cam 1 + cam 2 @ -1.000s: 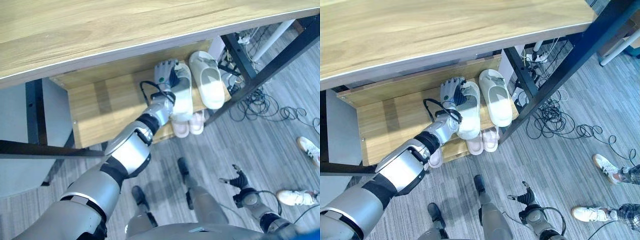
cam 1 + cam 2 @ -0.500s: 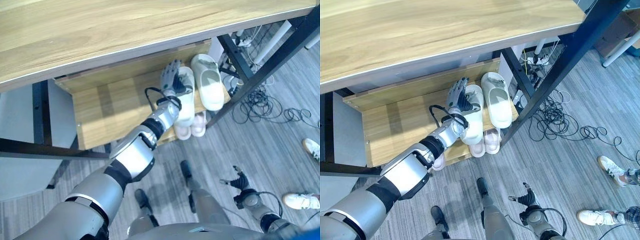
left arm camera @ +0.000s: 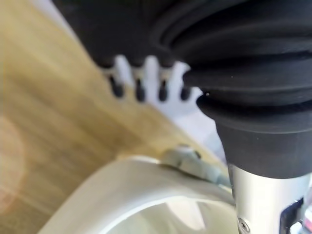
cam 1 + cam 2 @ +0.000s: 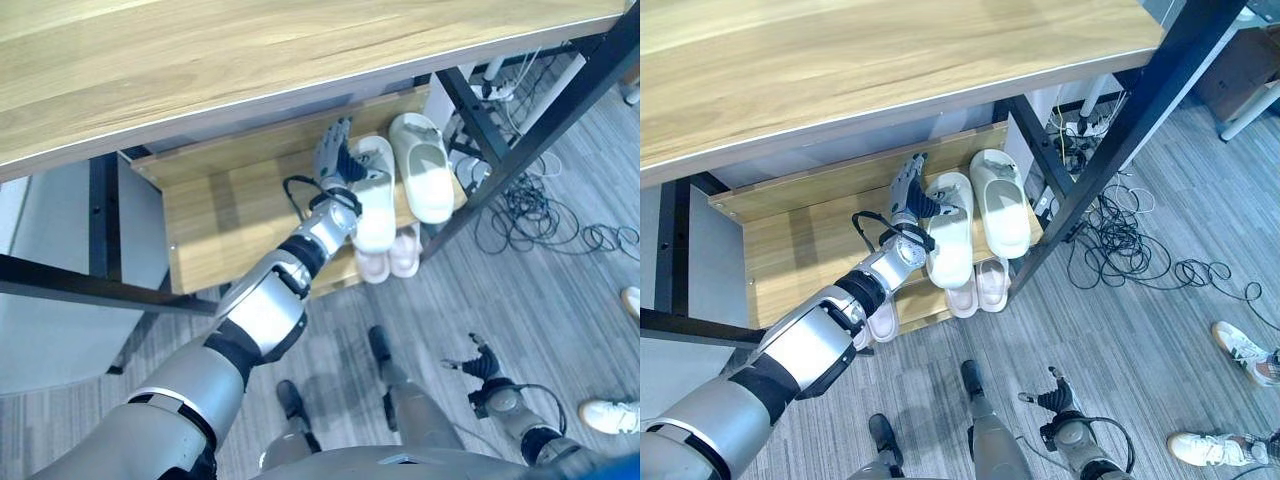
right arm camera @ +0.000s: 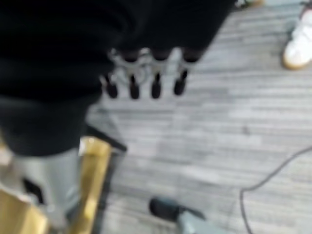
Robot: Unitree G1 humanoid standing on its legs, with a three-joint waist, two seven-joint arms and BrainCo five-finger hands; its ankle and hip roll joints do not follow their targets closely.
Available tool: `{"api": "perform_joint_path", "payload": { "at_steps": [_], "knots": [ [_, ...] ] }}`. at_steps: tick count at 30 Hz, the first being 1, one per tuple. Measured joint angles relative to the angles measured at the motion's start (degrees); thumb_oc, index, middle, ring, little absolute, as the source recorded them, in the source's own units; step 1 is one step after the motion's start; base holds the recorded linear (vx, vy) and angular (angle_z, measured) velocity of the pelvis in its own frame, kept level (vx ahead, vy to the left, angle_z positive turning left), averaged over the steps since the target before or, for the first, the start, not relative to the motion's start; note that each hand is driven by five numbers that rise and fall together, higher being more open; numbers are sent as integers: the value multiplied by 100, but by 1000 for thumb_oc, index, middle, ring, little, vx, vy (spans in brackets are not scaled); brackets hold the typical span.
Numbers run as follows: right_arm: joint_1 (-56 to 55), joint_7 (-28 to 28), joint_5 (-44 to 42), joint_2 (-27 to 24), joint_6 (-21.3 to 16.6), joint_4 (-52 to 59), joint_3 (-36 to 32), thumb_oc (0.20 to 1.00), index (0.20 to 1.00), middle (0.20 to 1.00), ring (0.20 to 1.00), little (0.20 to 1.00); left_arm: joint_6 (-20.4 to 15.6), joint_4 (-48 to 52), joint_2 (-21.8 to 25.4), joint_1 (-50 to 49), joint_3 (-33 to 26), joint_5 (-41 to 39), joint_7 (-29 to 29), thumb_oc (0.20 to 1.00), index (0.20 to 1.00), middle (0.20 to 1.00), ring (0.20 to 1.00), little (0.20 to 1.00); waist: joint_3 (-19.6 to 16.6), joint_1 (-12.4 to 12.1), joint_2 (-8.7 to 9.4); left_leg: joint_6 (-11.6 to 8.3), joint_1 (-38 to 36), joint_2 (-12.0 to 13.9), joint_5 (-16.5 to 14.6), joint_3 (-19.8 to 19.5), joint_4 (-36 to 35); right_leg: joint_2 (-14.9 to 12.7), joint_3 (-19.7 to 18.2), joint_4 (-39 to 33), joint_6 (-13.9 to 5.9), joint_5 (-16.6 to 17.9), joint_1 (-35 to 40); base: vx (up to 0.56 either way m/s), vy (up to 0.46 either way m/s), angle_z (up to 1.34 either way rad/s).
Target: Arrange the slippers neatly on the shoe rack.
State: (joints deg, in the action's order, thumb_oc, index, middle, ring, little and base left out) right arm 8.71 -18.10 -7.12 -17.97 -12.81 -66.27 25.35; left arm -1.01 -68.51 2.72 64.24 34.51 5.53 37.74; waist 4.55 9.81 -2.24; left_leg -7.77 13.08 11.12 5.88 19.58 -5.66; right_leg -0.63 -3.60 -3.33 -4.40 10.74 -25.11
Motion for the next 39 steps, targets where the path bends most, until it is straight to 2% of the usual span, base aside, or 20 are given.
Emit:
{"api": "perform_joint_path", "payload": {
  "at_steps": [6,8,11,12,18,21,26,33,37,39],
  "knots": [
    [-13,2,-53,-1,22,-16,-119,1000,1000,1000,1000,1000,-114,441,60,-179,-38,-51,-123,1000,1000,1000,1000,1000,32,-35,-81,2,-1,2,4,-96,1,-13,97,-31,12,10,73,-7,8,7],
    [-12,7,-54,0,36,-54,-144,1000,1000,1000,1000,1000,-154,800,123,-355,-136,-69,-164,1000,1000,1000,1000,1000,45,-142,-106,3,-9,2,9,-133,-2,-26,131,-43,10,8,109,-6,10,10],
    [-26,9,-62,5,82,-99,-351,1000,1000,1000,1000,1000,-262,1965,470,-1057,-259,-117,-177,1000,1000,1000,1000,1000,100,-211,-221,2,-13,0,25,-264,-4,-51,250,-106,11,9,218,-7,16,20],
    [-59,13,-65,20,117,-104,-413,1000,1000,1000,1000,1000,-277,2226,562,-1285,-294,-108,-195,1000,1000,1000,1000,1000,125,-305,-252,4,-14,1,36,-322,-4,-52,304,-136,12,10,271,-18,20,23],
    [-37,45,-115,165,118,-107,-584,1000,1000,1000,1000,1000,-362,3118,1319,-2080,-660,27,-258,1000,1000,1000,1000,1000,277,-462,-235,-5,-43,7,73,-474,-5,-54,436,-182,8,19,408,-10,7,12],
    [-44,59,-239,214,120,-100,-648,1000,1000,1000,1000,1000,-518,3653,1679,-2600,-920,80,-367,1000,1000,1000,1000,1000,324,-528,-187,-6,-111,5,72,-483,-4,-59,451,-184,5,15,481,-2,2,1],
    [18,62,-274,234,116,-104,-694,1000,1000,1000,1000,1000,-678,4012,1719,-3150,-956,324,-616,1000,1000,1000,1000,1000,431,-633,-119,-9,-111,2,89,-515,-4,-76,471,-184,6,16,499,-15,7,2],
    [44,19,-274,235,121,-110,-757,1000,1000,1000,1000,1000,-814,4502,1692,-3569,-914,475,-903,1000,1000,1000,1000,1000,534,-636,-165,-13,-99,3,94,-527,0,-65,482,-185,12,15,495,-25,-2,1],
    [56,6,-274,231,122,-116,-756,1000,1000,1000,1000,1000,-841,4421,1544,-3395,-398,654,-1052,1000,1000,1000,1000,1000,539,-619,-176,-12,-106,-1,94,-527,1,-64,478,-185,3,21,500,-29,2,0],
    [66,1,-276,221,122,-115,-745,1000,1000,1000,1000,1000,-836,4223,1347,-3189,-103,770,-1068,1000,1000,1000,1000,1000,576,-603,-242,-7,-111,0,102,-526,5,-63,476,-184,3,21,503,0,0,0]
  ]
}}
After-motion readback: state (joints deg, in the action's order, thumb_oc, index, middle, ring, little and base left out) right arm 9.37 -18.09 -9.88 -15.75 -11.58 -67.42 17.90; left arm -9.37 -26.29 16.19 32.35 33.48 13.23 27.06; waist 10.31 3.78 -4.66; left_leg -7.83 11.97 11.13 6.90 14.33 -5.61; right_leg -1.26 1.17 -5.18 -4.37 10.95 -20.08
